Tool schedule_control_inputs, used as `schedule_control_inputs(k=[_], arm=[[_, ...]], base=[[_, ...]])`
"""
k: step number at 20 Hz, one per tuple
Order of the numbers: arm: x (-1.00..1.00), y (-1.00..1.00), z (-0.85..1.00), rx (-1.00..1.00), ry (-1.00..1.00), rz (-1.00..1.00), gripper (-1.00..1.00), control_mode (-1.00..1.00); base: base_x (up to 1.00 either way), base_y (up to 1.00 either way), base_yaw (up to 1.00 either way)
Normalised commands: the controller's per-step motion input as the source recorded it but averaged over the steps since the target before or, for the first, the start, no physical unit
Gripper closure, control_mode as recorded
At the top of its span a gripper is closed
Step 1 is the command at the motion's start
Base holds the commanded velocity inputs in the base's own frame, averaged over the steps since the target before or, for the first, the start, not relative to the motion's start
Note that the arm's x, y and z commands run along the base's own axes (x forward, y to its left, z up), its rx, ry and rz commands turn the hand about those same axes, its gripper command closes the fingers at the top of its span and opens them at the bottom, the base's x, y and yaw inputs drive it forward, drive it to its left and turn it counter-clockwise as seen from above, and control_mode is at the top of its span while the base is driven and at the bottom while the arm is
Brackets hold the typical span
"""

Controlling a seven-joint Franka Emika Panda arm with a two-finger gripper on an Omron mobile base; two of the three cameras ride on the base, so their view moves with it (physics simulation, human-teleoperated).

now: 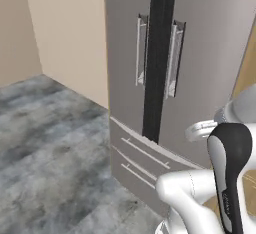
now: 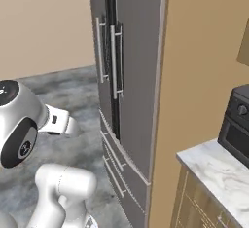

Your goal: Retrieve the chicken drumstick from the fridge and place it on the saucepan with marinade on the stove.

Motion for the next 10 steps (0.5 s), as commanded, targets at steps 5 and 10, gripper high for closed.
schedule_control_inputs(k=[5, 10], arm=[[0.0, 0.0, 0.0, 0.0, 0.0, 0.0, -1.0, 1.0], [0.0, 0.0, 0.0, 0.0, 0.0, 0.0, -1.0, 1.0]], base=[[-0.02, 0.0, -0.51], [0.0, 0.0, -0.49]])
